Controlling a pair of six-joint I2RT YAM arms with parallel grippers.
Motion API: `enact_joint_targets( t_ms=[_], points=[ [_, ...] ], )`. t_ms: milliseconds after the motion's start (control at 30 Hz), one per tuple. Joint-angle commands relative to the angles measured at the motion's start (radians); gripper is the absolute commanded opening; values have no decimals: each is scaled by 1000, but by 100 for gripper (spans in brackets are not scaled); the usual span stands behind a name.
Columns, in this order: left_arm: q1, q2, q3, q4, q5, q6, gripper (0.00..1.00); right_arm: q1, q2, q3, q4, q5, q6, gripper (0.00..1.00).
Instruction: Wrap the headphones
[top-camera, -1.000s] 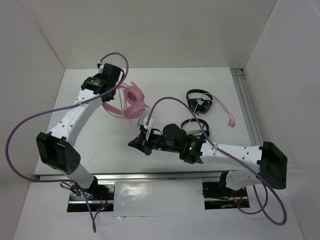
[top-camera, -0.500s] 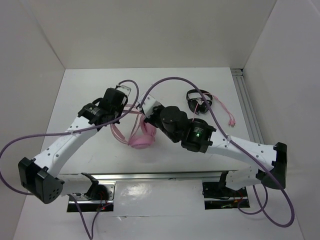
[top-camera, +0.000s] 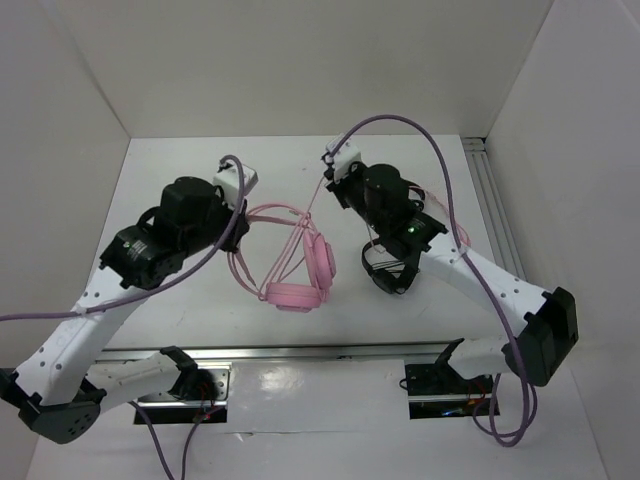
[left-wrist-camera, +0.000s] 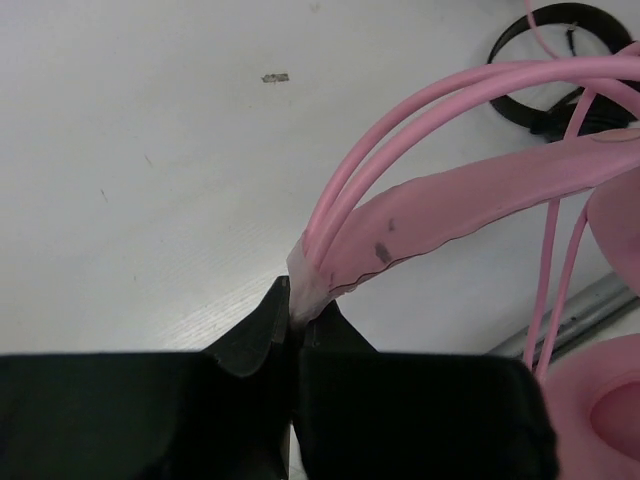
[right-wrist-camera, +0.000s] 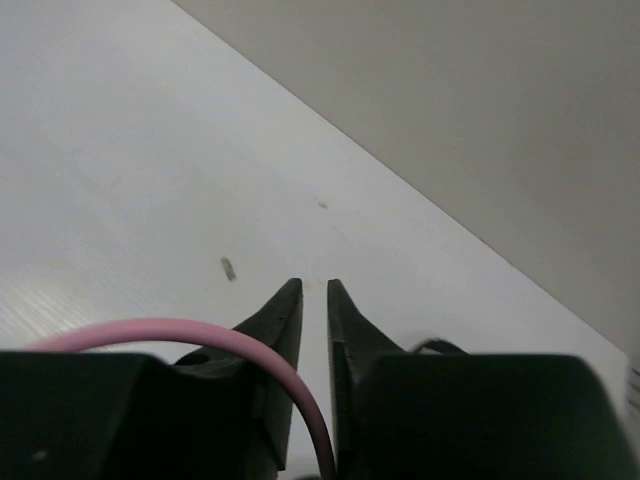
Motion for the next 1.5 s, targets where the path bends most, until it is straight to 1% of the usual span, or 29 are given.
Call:
enact_joint_targets(
  t_ms=[0,33,67,100,133,233,267,333,367,433,467,533,567,633,767,867,933,967,1000,1067,1133,1200,1233,1267,1300,1333,1367,1433,1467],
  points=[
    [-8,-37,189,-79,121,5,0,-101,24,-12,196,-269,167,23],
    [-8,-26,229,-93,131,5,0,-110,38,-12,224,-411,189,28],
    [-8,-14,269,-117,131,-7,0,-110,58,-12,233,-464,248,32],
    [-8,0,309,-131,131,-30,0,-121,101,0,242,-527,276,39],
    [-8,32,398,-145,131,-30,0,-121,124,12,271,-639,302,41],
    [-8,69,548,-170,141,-62,0,-131,205,3,361,-771,427,46],
    [-8,83,578,-170,141,-63,0,-131,224,-20,445,-820,459,47],
    [-8,94,641,-170,103,-102,0,-131,264,-43,524,-853,540,48],
    [-8,94,699,-170,43,-118,0,-131,303,-55,562,-876,569,48],
    [-8,103,772,-160,-20,-151,0,-141,363,-107,716,-911,667,48],
    [-8,114,797,-160,-86,-161,0,-141,383,-144,829,-934,704,48],
    [-8,128,863,-160,-147,-187,0,-141,444,-167,923,-960,798,48],
    [-8,137,877,-150,-215,-196,0,-132,466,-176,995,-971,822,49],
    [-8,137,898,-140,-281,-233,0,-119,520,-187,1034,-982,864,49],
    [-8,149,908,-98,-416,-245,0,-69,592,-235,1129,-991,882,49],
    [-8,172,908,-79,-473,-236,0,-43,612,-264,1155,-991,893,49],
    [-8,191,908,-59,-499,-236,0,-32,612,-304,1155,-953,867,49],
    [-8,207,908,-48,-499,-236,0,-32,601,-317,1155,-942,867,47],
    [-8,217,899,-38,-508,-236,0,-32,592,-327,1144,-930,855,25],
    [-8,244,889,-28,-539,-227,0,-32,575,-359,1144,-930,846,7],
    [33,279,869,-4,-585,-204,0,-3,502,-391,1095,-896,806,1],
    [73,312,869,5,-594,-204,0,23,477,-410,1055,-878,769,0],
    [101,327,869,5,-579,-204,0,42,421,-422,982,-844,745,0],
    [168,341,859,5,-557,-220,0,62,393,-422,947,-824,688,0],
    [203,364,850,-4,-530,-233,0,112,339,-422,905,-801,662,0],
    [237,378,840,-4,-477,-246,0,135,318,-422,840,-761,639,0],
    [291,388,821,-13,-458,-263,0,157,296,-431,810,-749,604,0],
    [320,408,775,-13,-458,-282,0,215,235,-431,753,-737,579,0],
    [340,419,753,-13,-448,-282,0,232,216,-413,679,-727,551,0]
  ],
)
